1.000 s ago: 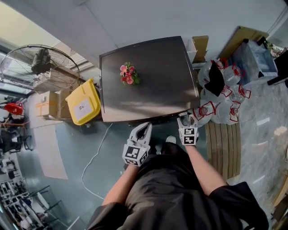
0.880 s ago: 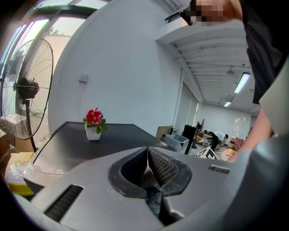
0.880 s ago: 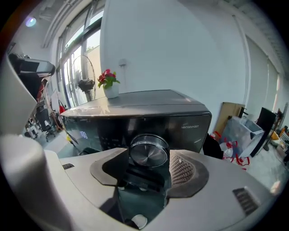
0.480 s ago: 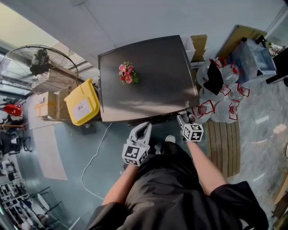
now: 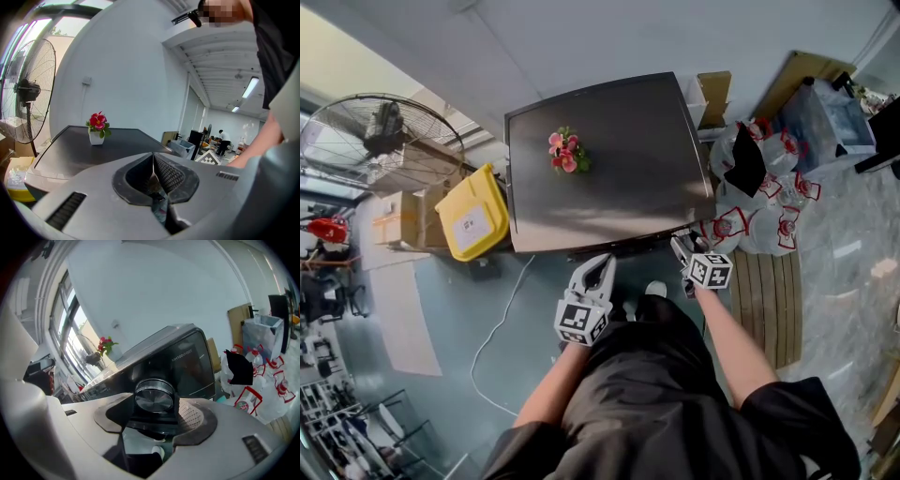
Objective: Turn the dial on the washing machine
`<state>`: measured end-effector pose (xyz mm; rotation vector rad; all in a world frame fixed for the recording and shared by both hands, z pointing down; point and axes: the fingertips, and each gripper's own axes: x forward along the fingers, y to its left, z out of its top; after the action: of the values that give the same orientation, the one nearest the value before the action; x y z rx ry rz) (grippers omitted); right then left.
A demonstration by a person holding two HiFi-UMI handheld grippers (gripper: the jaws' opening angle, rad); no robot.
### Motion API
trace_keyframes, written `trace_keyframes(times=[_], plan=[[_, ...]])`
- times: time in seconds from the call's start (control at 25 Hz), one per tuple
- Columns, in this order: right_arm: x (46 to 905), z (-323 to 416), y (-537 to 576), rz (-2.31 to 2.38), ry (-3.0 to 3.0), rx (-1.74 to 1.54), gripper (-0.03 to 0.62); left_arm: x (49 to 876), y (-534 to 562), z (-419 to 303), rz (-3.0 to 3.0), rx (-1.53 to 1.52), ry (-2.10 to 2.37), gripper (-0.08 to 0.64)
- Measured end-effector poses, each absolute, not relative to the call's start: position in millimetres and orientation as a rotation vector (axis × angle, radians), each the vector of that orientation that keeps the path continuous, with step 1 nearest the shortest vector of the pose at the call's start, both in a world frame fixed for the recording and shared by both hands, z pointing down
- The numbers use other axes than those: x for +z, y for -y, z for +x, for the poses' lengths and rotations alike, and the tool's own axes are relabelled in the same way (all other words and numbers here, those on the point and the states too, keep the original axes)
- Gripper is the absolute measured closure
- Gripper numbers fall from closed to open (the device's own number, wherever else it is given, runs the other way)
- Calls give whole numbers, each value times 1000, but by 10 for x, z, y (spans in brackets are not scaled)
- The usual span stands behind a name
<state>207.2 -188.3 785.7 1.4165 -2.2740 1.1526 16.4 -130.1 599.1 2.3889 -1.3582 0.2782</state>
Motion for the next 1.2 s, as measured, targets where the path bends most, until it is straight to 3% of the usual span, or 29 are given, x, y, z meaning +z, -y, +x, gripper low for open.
trace_keyframes(times=[0.4, 0.48, 0.56, 0.72, 1.2], plan=[[7073, 1851, 1590, 1246, 2394, 816, 337, 5788, 1239, -161, 2343, 191, 1452, 551], [6763, 1727, 1564, 1219, 2455, 771, 379, 5669, 1241, -249, 2353, 173, 1459, 551], [6421, 1602, 1537, 1206, 2525, 740, 482, 5555, 1214, -365, 2357, 155, 1474, 551], [5786, 1297, 1509, 1244, 2629, 697, 568, 5407, 1142, -682, 2341, 145, 1501, 551], [4641, 884, 1579, 1513, 2613, 388, 591, 4642, 1286, -1395, 2438, 47, 1550, 554]])
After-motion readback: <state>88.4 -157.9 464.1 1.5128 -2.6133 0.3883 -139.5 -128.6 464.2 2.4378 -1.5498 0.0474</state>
